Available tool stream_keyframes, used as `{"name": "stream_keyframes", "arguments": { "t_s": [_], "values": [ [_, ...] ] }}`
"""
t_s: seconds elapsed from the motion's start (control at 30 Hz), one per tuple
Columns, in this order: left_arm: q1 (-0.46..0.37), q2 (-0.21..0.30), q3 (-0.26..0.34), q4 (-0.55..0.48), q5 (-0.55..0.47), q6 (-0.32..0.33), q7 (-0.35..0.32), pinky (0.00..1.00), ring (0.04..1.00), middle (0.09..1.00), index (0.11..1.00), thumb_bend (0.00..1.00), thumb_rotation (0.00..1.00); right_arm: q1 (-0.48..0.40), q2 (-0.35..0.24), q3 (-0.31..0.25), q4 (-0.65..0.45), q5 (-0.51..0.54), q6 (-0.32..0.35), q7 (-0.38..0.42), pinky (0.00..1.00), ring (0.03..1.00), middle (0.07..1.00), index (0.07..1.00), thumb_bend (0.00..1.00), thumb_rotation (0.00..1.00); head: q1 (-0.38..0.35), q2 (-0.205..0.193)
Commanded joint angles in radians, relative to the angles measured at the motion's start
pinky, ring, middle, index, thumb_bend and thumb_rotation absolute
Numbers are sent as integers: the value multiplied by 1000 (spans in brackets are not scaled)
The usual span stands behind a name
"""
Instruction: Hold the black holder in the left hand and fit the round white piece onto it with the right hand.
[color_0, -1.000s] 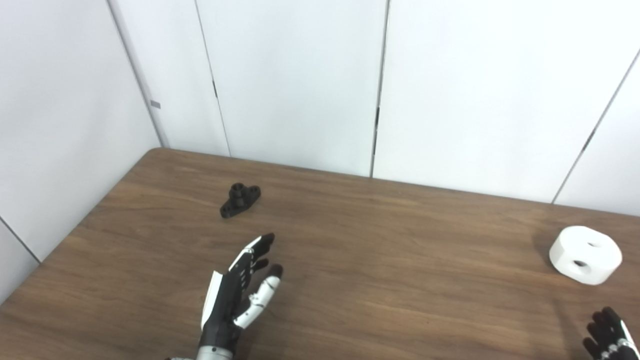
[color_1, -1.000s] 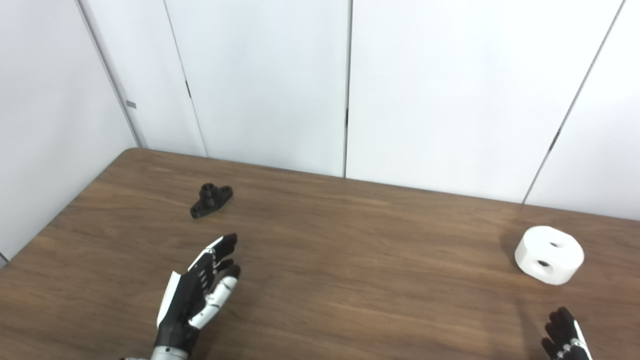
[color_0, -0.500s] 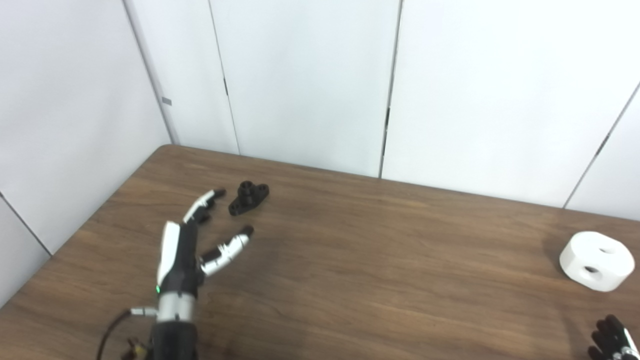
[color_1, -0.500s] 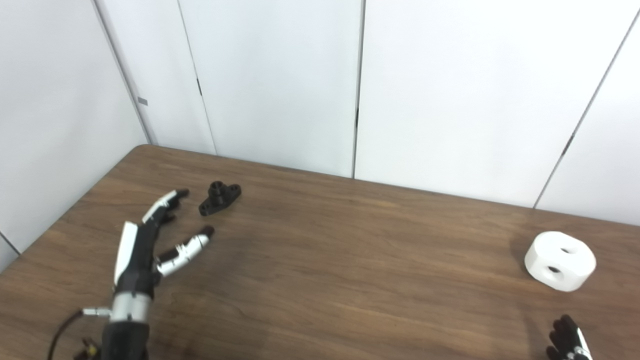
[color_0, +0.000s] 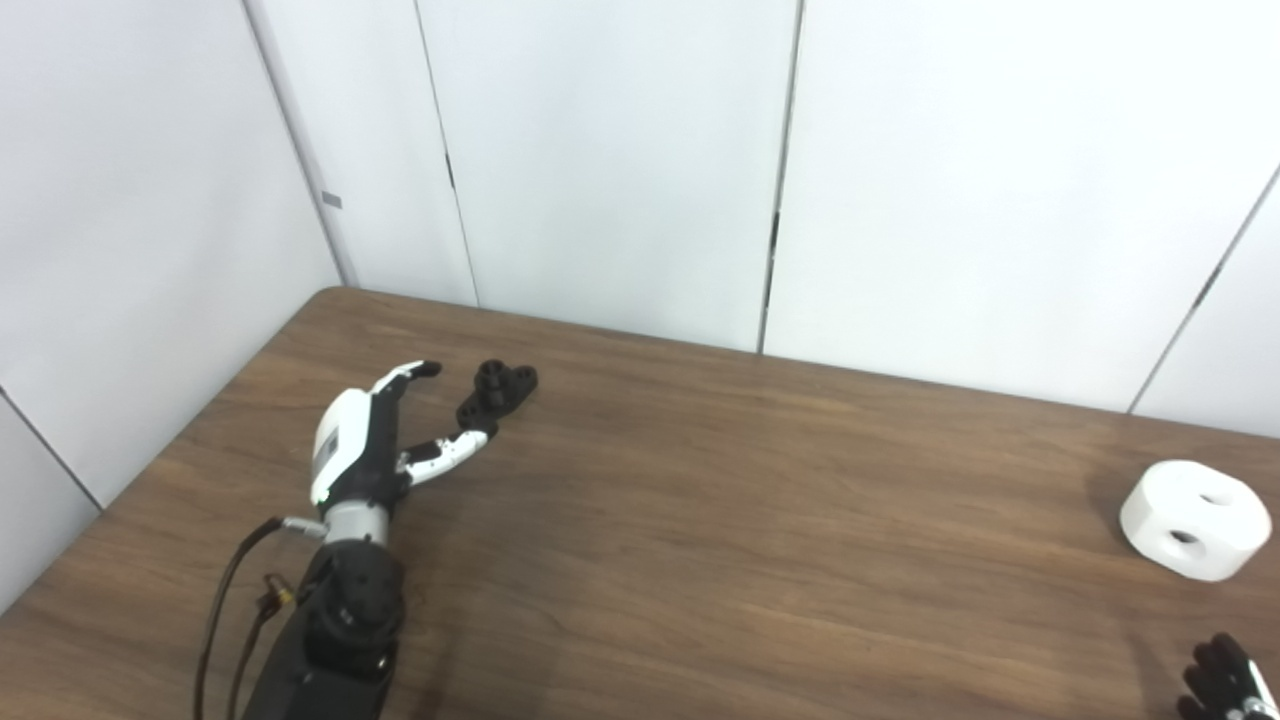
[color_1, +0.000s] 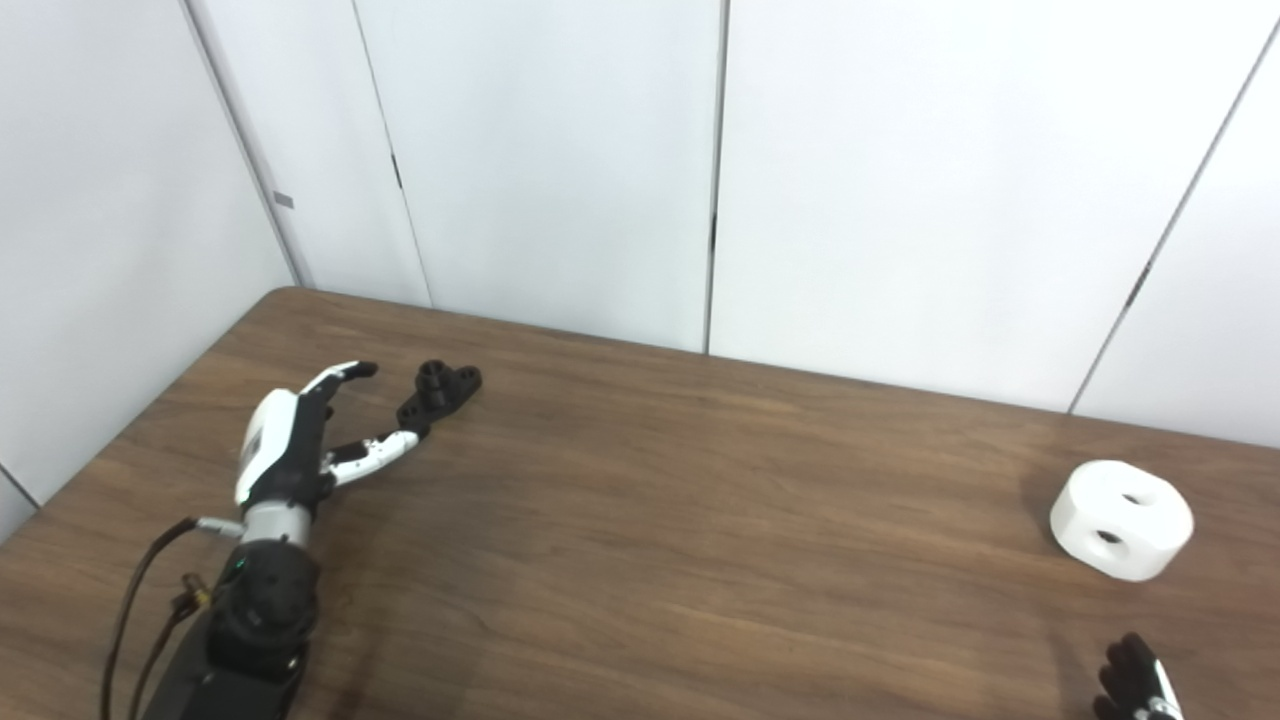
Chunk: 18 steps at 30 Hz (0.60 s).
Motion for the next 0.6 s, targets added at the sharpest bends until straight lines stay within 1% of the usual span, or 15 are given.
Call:
{"name": "stream_keyframes", "arguments": {
  "t_s": [0.0,0.1,0.27,0.4,0.57],
  "values": [
    [-54,45,-4,34,32,-29,42,838,929,892,802,840,282,41,12,8,29,-4,1,0,1000,1000,1000,1000,597,1000,0,1],
    [-86,57,-18,115,38,-66,76,847,934,893,796,852,268,40,14,8,32,-5,-3,-2,1000,1000,1000,1000,593,1000,-3,1],
    [-130,66,-43,201,60,-55,101,877,939,894,790,869,248,40,17,8,31,-3,2,-5,1000,1000,1000,1000,606,1000,-7,5],
    [-168,75,-63,282,60,-74,121,881,936,890,773,893,231,39,17,10,40,-4,-9,-2,1000,1000,1000,1000,590,1000,-13,3],
    [-199,85,-94,327,73,-67,135,912,938,885,753,898,228,37,15,9,44,16,-7,7,1000,1000,1000,1000,571,1000,-12,4]
  ]
}}
